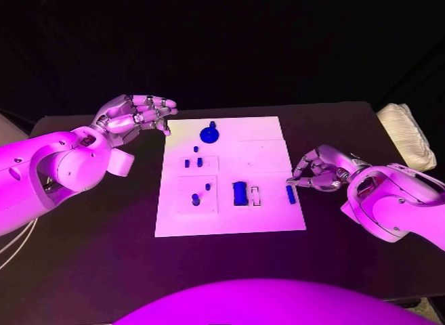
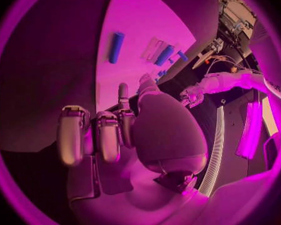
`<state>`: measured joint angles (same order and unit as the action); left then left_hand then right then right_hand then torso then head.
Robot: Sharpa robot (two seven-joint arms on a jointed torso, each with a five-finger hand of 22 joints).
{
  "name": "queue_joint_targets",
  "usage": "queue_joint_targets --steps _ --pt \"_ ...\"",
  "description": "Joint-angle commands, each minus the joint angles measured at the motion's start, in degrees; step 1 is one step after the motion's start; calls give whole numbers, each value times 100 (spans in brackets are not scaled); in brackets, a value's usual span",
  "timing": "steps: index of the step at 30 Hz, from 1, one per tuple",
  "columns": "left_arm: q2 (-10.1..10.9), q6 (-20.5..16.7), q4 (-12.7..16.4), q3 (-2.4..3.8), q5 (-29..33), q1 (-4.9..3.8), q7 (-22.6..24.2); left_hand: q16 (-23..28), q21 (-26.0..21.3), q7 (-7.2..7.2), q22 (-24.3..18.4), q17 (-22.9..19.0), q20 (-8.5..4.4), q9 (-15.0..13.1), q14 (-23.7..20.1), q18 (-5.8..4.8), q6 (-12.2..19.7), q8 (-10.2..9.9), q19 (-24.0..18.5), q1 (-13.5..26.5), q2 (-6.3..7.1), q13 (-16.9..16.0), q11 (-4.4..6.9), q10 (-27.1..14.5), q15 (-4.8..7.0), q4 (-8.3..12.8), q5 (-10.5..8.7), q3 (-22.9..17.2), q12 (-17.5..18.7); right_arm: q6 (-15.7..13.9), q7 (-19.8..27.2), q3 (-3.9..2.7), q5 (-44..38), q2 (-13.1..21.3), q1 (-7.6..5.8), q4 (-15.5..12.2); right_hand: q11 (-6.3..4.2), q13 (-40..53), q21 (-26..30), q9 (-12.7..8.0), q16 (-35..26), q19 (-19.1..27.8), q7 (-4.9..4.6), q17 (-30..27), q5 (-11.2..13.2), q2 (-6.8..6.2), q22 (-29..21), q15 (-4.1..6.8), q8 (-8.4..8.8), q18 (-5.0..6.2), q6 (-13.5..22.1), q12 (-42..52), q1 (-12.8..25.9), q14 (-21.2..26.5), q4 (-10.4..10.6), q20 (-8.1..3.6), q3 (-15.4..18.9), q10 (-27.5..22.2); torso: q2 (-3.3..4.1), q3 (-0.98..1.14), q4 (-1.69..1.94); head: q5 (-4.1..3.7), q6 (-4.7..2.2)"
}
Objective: Assemble the parts on the task board
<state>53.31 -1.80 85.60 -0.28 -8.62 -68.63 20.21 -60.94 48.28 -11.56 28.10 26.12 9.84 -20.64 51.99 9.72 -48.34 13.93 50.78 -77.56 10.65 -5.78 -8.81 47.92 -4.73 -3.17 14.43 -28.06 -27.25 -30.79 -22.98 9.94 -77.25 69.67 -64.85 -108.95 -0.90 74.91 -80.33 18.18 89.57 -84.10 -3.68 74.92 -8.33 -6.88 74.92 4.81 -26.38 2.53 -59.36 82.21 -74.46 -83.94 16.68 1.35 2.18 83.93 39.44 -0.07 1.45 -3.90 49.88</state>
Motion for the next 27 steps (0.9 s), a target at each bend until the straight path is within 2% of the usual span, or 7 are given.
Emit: queue_joint_targets --steps 1,4,9,12,15,21,27 --pt "0 82 29 3 20 -1 54 34 -34 -12 -6 -10 14 -3 -56 77 -32 36 -24 -15 -52 6 10 -35 -1 -21 29 0 27 -17 -9 8 -387 54 44 -5 39 1044 52 -8 -21 -289 -18 1374 -16 -57 862 -55 45 -21 46 -53 -25 -575 -5 40 -31 281 4 14 -36 -16 -25" --pt "-5 87 35 3 20 -1 52 34 -34 -12 -6 -10 14 -3 -56 77 -32 36 -24 -15 -52 6 10 -35 -1 -21 29 0 27 55 -116 14 -552 79 86 11 43 1035 68 -11 -27 -284 -23 1361 -8 -71 852 -59 51 -17 50 -72 -21 -572 -2 43 -31 273 -3 12 -41 -32 -37" --pt "-5 92 41 3 20 -1 46 34 -34 -12 -6 -10 14 -3 -56 77 -32 36 -24 -15 -52 6 10 -35 -1 -21 29 0 27 123 -265 20 -728 50 178 46 44 1026 79 -11 -31 -280 -23 1353 -8 -74 845 -59 52 -15 50 -89 -21 -570 -2 43 -32 266 0 4 -17 -69 -56" --pt "3 104 39 2 20 -1 31 34 -34 -12 -6 -10 14 -3 -56 77 -32 36 -24 -15 -52 6 10 -35 -1 -21 29 0 27 137 -324 23 -785 -3 226 85 45 1019 79 -12 -32 -280 -24 1352 -10 -77 846 -61 52 -15 47 -101 -21 -570 -1 45 -34 260 0 6 -16 -62 -34" --pt "9 108 38 2 20 -1 23 37 -42 -10 -11 -10 15 -4 -56 79 -34 43 -22 -21 -56 9 11 -36 0 -22 29 -2 22 164 -366 26 -820 -93 275 136 46 1022 75 -11 -29 -281 -23 1359 -16 -79 849 -63 50 -16 38 -97 -18 -572 1 47 -39 262 1 6 -33 -51 -21" --pt "6 112 38 2 19 -1 19 37 -42 -10 -11 -10 15 -4 -56 79 -34 43 -22 -21 -56 9 11 -36 0 -22 29 -2 22 228 -411 27 -852 -254 379 210 46 1026 71 -9 -28 -282 -22 1362 -20 -80 852 -65 44 -17 22 -91 -13 -572 4 50 -44 263 11 4 -17 -77 -2" --pt "6 116 37 2 19 -1 22 37 -42 -10 -11 -10 15 -4 -56 79 -34 43 -22 -21 -56 9 11 -36 0 -22 29 -2 22 309 -455 27 -892 -416 465 315 43 1026 76 -7 -29 -281 -16 1359 -34 -69 850 -66 38 -16 -4 -95 -30 -571 -3 54 -73 261 5 7 -21 -60 12"
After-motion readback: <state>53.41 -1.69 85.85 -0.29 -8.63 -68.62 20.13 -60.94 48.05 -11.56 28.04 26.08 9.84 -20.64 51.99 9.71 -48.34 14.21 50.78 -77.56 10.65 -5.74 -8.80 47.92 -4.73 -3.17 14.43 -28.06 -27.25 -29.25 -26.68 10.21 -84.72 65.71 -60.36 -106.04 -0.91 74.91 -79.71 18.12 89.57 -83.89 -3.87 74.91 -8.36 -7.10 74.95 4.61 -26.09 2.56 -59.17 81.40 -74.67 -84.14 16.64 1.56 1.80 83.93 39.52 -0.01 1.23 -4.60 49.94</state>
